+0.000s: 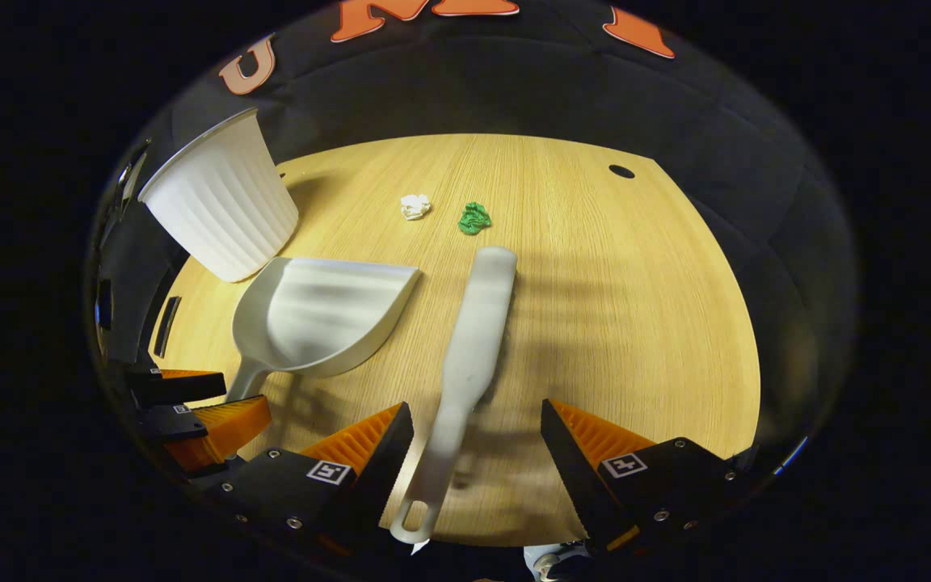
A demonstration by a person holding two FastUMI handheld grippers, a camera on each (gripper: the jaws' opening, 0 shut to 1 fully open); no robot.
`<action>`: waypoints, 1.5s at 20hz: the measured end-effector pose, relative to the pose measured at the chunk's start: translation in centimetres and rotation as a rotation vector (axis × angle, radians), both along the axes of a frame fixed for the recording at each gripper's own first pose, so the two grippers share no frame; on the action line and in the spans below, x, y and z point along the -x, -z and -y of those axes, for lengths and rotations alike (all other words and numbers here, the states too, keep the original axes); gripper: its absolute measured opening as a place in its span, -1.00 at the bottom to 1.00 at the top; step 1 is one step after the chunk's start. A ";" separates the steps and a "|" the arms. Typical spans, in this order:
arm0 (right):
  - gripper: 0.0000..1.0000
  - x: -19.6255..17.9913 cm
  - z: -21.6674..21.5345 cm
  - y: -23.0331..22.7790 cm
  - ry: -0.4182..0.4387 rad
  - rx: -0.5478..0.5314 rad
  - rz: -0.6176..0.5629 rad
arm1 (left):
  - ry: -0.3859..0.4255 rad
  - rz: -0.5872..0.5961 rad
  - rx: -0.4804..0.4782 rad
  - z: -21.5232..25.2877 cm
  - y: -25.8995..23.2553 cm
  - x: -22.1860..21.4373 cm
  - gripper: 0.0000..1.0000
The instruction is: Pick up the small broom and dustpan from the desktop, sweep the trash into the dustpan with the broom, and then empty the trash into the garbage bin.
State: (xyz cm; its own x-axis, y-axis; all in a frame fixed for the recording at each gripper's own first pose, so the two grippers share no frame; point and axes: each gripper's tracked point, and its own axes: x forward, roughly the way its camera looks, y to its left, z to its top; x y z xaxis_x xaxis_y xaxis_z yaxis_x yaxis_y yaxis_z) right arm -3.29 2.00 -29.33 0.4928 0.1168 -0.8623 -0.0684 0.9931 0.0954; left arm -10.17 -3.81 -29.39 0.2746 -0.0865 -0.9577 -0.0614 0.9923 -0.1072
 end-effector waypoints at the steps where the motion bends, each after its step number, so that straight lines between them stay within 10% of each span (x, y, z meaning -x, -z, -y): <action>1: 0.92 0.2 0.0 0.1 -0.007 -0.005 -0.015 | -0.001 -0.017 -0.004 0.0 0.0 0.1 0.96; 13: 0.55 -2.1 -0.7 2.7 0.029 0.011 -0.126 | 0.124 -0.218 -0.029 -0.1 1.7 -7.6 0.69; 16: 0.12 -2.9 -0.9 3.4 0.062 0.034 -0.151 | 0.173 -0.293 -0.018 1.6 3.5 -8.5 -0.24; 21: -0.44 -3.7 -1.2 3.4 0.068 0.033 -0.173 | 0.285 -0.263 -0.005 1.4 2.2 -9.8 -0.32; 30: -0.46 -9.6 3.9 2.3 0.058 0.010 -0.153 | 0.596 -0.194 -0.045 -2.8 -0.5 -16.8 -0.39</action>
State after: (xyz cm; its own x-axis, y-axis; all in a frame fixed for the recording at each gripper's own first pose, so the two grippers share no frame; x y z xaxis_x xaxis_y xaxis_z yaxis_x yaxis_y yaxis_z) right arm 6.33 -1.86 -31.61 0.3613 0.0827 -0.9288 0.0032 0.9959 0.0900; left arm 6.65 -0.97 -28.85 0.0122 -0.1291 -0.9916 0.4897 0.8653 -0.1067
